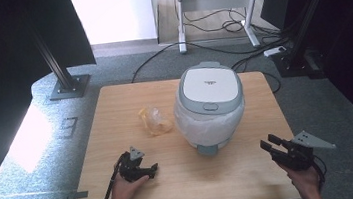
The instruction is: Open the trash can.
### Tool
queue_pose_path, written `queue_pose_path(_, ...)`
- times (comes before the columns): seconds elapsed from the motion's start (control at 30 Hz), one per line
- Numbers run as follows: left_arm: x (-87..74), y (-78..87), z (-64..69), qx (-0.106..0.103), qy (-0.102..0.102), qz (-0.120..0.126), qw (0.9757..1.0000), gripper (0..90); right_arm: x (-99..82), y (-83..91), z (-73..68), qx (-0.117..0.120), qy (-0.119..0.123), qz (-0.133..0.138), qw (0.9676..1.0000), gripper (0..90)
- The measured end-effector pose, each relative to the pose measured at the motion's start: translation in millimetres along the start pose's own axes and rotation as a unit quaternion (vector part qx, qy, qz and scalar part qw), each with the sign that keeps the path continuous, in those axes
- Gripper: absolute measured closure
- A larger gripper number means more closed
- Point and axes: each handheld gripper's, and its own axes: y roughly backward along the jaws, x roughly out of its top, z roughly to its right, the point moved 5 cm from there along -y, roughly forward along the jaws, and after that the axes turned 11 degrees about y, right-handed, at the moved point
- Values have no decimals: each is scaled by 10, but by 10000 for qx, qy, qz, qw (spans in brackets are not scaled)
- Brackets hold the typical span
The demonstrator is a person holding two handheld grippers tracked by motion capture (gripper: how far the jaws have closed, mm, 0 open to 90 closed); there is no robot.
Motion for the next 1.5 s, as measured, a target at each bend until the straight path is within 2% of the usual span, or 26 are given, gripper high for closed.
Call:
queue_pose_path(0.17, 0, 0, 0, 0, -3, -2, 10000, 127, 141, 57, -39, 127, 11, 202, 9997, 653)
queue_pose_path(0.2, 0, 0, 0, -1, 3, 2, 10000, 127, 218, 78, -56, 128, 42, 321, 9994, 710)
queue_pose_path(0.27, 0, 0, 0, -2, 2, 2, 10000, 127, 270, 87, -63, 190, 10, 413, 9990, 747)
queue_pose_path(0.5, 0, 0, 0, -1, 3, 3, 10000, 127, 470, 80, -63, 409, 4, 646, 9971, 825)
queue_pose_path(0.6, 0, 0, 1, -1, 4, 3, 10000, 127, 567, 83, -68, 453, 88, 735, 9962, 856)
queue_pose_path(0.9, 0, 0, 1, 0, 5, 2, 10000, 127, 808, 55, -138, 651, 288, 790, 9943, 894)
queue_pose_path(1.03, -1, 2, 1, 0, 1, -2, 10000, 128, 856, 9, -158, 665, 260, 729, 9948, 897)
queue_pose_path(1.23, -1, 1, 1, -1, 4, -2, 10000, 128, 944, -22, -193, 676, 294, 782, 9942, 898)
queue_pose_path(1.5, -1, 2, 0, -3, 3, -5, 10000, 128, 1157, -99, -245, 748, 371, 828, 9931, 898)
